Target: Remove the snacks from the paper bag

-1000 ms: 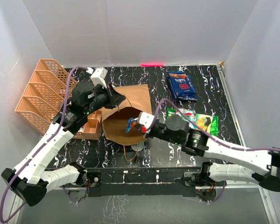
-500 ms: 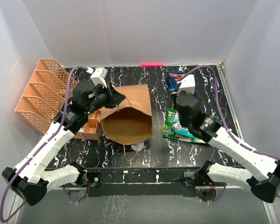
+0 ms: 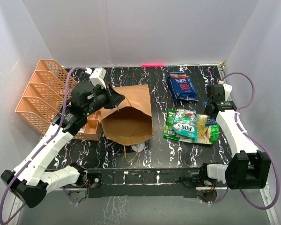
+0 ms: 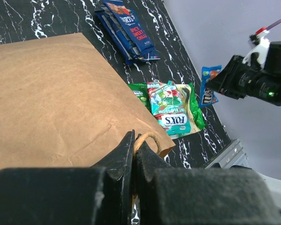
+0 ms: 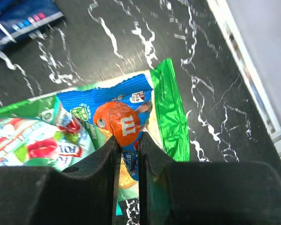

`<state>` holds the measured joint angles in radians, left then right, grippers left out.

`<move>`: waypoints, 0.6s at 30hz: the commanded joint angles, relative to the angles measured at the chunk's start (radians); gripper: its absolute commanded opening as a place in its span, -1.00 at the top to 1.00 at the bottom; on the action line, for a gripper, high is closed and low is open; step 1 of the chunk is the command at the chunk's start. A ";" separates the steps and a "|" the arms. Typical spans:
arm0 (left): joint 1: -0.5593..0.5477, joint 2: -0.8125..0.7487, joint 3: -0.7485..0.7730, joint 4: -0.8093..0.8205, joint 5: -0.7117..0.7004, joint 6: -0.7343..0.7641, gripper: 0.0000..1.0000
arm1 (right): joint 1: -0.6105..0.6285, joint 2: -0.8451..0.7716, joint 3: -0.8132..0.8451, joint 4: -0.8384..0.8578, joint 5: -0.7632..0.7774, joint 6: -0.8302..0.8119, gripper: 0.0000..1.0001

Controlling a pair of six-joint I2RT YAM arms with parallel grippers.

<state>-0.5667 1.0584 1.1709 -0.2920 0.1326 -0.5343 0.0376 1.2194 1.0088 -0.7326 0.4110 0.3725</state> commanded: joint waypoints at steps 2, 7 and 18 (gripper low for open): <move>0.001 -0.046 0.013 0.014 -0.016 0.014 1.00 | -0.066 0.010 -0.076 0.022 -0.139 0.063 0.75; 0.001 -0.051 0.006 0.026 -0.011 0.010 1.00 | -0.073 0.055 -0.126 0.077 -0.251 0.059 0.70; 0.001 -0.034 0.029 0.031 0.016 0.002 1.00 | -0.078 0.127 -0.123 0.143 -0.290 0.061 0.65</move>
<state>-0.5667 1.0313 1.1709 -0.2905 0.1318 -0.5350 -0.0299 1.3380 0.8730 -0.6643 0.1314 0.4183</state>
